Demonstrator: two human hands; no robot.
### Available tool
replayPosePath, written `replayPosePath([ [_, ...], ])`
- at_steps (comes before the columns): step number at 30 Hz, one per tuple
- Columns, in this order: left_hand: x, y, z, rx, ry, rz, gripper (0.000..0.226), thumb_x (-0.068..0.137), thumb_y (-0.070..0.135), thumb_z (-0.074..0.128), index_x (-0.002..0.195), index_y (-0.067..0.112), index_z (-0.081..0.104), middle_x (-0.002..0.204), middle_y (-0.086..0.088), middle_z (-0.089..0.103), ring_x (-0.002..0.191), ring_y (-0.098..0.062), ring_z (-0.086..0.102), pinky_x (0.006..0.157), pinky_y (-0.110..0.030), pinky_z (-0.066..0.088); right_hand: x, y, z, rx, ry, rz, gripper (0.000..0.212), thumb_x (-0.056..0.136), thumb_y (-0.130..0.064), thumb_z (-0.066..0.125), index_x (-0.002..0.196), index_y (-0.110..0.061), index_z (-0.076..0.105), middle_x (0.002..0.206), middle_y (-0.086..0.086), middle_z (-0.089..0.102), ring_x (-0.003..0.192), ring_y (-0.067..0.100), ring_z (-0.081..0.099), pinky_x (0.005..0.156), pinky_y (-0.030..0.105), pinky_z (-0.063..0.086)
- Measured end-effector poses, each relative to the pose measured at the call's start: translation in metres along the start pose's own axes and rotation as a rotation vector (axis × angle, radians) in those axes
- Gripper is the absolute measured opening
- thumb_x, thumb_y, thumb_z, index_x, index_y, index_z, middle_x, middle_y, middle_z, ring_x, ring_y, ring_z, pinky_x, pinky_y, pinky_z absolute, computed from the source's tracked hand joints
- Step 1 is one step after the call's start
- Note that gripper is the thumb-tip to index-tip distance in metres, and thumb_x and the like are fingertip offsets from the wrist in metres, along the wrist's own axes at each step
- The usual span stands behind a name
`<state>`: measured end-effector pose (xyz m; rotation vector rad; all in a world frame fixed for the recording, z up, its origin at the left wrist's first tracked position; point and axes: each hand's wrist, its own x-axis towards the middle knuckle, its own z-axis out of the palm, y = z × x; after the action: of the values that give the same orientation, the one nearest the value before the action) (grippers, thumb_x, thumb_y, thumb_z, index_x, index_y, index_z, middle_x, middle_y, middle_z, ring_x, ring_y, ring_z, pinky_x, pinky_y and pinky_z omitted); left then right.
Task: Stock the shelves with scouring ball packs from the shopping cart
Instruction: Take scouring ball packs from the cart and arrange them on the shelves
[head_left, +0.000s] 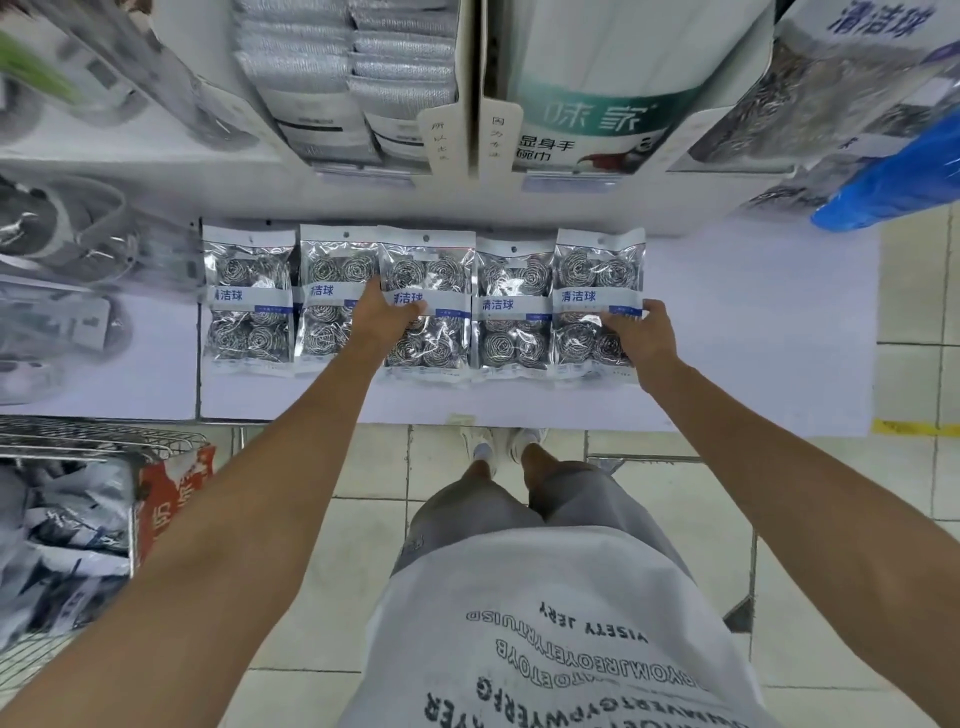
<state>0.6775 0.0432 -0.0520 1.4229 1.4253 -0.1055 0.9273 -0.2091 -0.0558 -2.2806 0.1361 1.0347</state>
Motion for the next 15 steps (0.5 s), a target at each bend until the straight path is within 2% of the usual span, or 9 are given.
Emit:
replayPosePath([
  [3,-0.007,0.000,-0.010,0.009,-0.007,0.032,0.076,0.092,0.025,0.079,0.153,0.012,0.037,0.148,-0.018,0.054,0.135,-0.038,0.053,0.114,-0.052,0.045,-0.017,0.000,-0.002,-0.167,0.012,-0.111,0.069,0.091,-0.030,0.079,0.145,-0.007,0.043,0.114,0.007,0.060,0.090,0.023,0.060,0.074,0.033,0.046],
  [5,-0.016,0.003,-0.017,0.040,0.007,0.081,0.068,0.094,0.022,0.077,0.149,0.011,0.040,0.136,-0.017,0.061,0.116,-0.034,0.063,0.097,-0.044,0.055,-0.033,0.001,-0.005,-0.272,0.027,-0.170,0.066,0.091,-0.028,0.076,0.144,-0.006,0.045,0.123,0.014,0.057,0.099,0.029,0.058,0.080,0.033,0.043],
  [6,-0.021,0.005,-0.021,0.065,0.020,0.110,0.068,0.095,0.023,0.076,0.151,0.010,0.039,0.134,-0.016,0.062,0.110,-0.030,0.064,0.091,-0.040,0.054,-0.041,0.001,-0.007,-0.319,0.033,-0.198,0.062,0.091,-0.028,0.074,0.143,-0.006,0.047,0.129,0.017,0.055,0.106,0.032,0.058,0.084,0.034,0.044],
  [9,-0.042,0.006,-0.030,0.206,0.027,0.182,0.068,0.098,0.022,0.071,0.156,0.008,0.038,0.128,-0.017,0.067,0.110,-0.033,0.068,0.095,-0.045,0.057,-0.070,-0.003,-0.009,-0.399,-0.015,-0.312,0.045,0.096,-0.022,0.065,0.136,-0.005,0.054,0.130,0.020,0.059,0.111,0.037,0.063,0.094,0.043,0.054],
  [10,-0.051,0.005,-0.034,0.285,0.029,0.204,0.063,0.100,0.023,0.069,0.154,0.006,0.042,0.121,-0.017,0.069,0.107,-0.033,0.069,0.092,-0.042,0.057,-0.082,-0.006,-0.008,-0.417,-0.041,-0.358,0.039,0.098,-0.020,0.061,0.134,-0.005,0.057,0.126,0.018,0.064,0.108,0.036,0.065,0.093,0.043,0.055],
  [12,-0.072,0.000,-0.045,0.420,0.062,0.262,0.046,0.102,0.029,0.065,0.137,0.001,0.056,0.110,-0.018,0.071,0.100,-0.033,0.068,0.078,-0.034,0.052,-0.103,-0.012,-0.003,-0.490,-0.069,-0.482,0.031,0.101,-0.015,0.057,0.130,-0.005,0.061,0.120,0.016,0.069,0.098,0.028,0.068,0.086,0.036,0.052],
  [14,-0.097,-0.008,-0.056,0.462,0.115,0.320,0.038,0.102,0.035,0.064,0.116,-0.001,0.063,0.105,-0.018,0.070,0.096,-0.034,0.067,0.074,-0.037,0.049,-0.125,-0.020,0.007,-0.609,-0.085,-0.615,0.030,0.102,-0.017,0.058,0.129,-0.005,0.065,0.119,0.015,0.072,0.096,0.027,0.069,0.083,0.029,0.051],
  [15,-0.109,-0.013,-0.061,0.459,0.147,0.337,0.038,0.102,0.035,0.064,0.114,-0.001,0.064,0.108,-0.018,0.070,0.098,-0.034,0.066,0.076,-0.038,0.050,-0.135,-0.023,0.011,-0.671,-0.090,-0.672,0.030,0.102,-0.019,0.059,0.127,-0.006,0.067,0.117,0.015,0.072,0.099,0.029,0.070,0.081,0.024,0.051],
])
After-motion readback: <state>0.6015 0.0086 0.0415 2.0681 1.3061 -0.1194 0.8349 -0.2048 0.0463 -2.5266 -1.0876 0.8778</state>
